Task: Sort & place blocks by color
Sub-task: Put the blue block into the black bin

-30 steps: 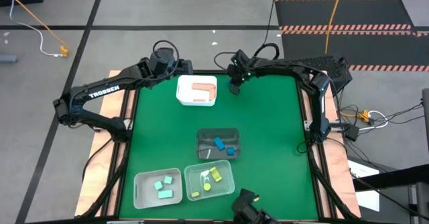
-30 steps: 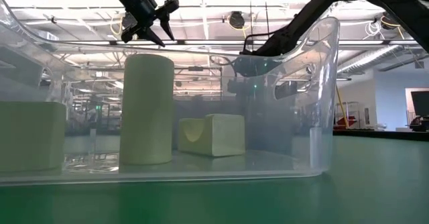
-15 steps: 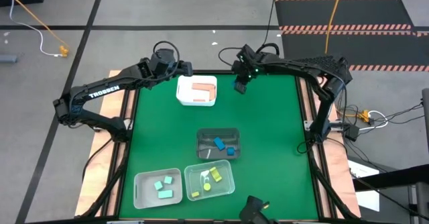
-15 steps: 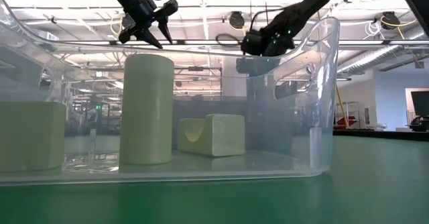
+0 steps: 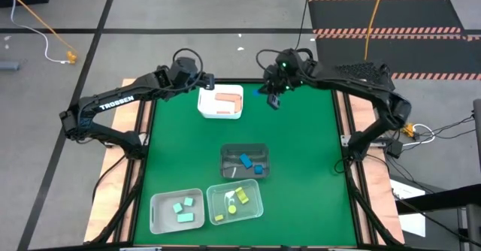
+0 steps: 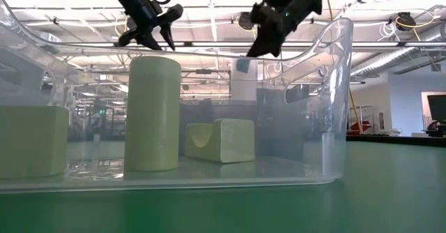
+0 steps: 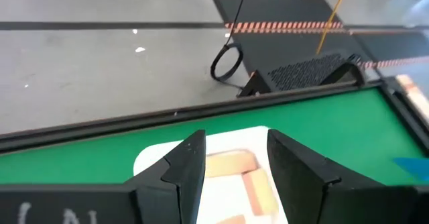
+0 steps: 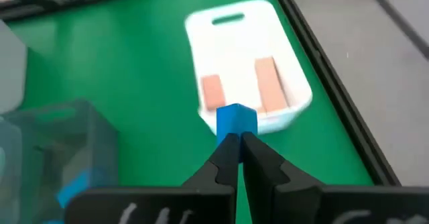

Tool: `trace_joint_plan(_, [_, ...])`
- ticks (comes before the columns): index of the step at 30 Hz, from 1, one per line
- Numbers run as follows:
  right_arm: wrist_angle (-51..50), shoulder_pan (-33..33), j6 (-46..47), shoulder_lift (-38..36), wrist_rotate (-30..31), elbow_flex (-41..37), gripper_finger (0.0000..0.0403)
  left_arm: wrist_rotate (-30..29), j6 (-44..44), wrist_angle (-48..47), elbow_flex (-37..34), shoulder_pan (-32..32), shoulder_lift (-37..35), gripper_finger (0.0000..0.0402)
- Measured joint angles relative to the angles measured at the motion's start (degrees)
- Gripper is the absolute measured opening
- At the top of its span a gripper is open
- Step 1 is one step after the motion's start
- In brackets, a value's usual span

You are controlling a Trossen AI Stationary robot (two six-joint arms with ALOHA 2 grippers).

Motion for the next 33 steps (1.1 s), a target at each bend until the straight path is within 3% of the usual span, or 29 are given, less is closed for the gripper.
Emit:
trace_joint_plan(5, [8.44, 3.94, 4.13, -3.86, 4.03, -5.27, 0.0000, 0.13, -0.04, -3.26, 0.00, -0.34, 0.00, 0.0159])
trace_joint_plan(14, [27.09, 12.62, 16.76, -7.81, 3.89, -17.78, 0.0000, 1.26, -0.42, -6.04, 0.00, -4.39, 0.01, 0.0159])
trace_joint_plan(19, [39.34, 14.82, 22.88, -10.00, 0.54, -24.60, 0.0000, 1.26, -4.21, -6.30, -0.01, -8.20, 0.00, 0.0159])
trace_joint_plan(27, [57.16, 16.47, 36.13, -13.60, -10.47, -37.09, 0.0000, 1.22, -14.55, -6.23, 0.00, -15.44, 0.01, 0.0159])
trace_joint_plan(31, [64.43, 20.40, 39.74, -14.95, -10.59, -42.62, 0.0000, 1.00, -20.49, -6.19, 0.00, -19.49, 0.00, 0.0159])
trace_joint_plan(33, [65.16, 23.19, 39.24, -15.04, -7.25, -44.00, 0.0000, 1.00, -22.83, -6.17, 0.00, -21.57, 0.02, 0.0159])
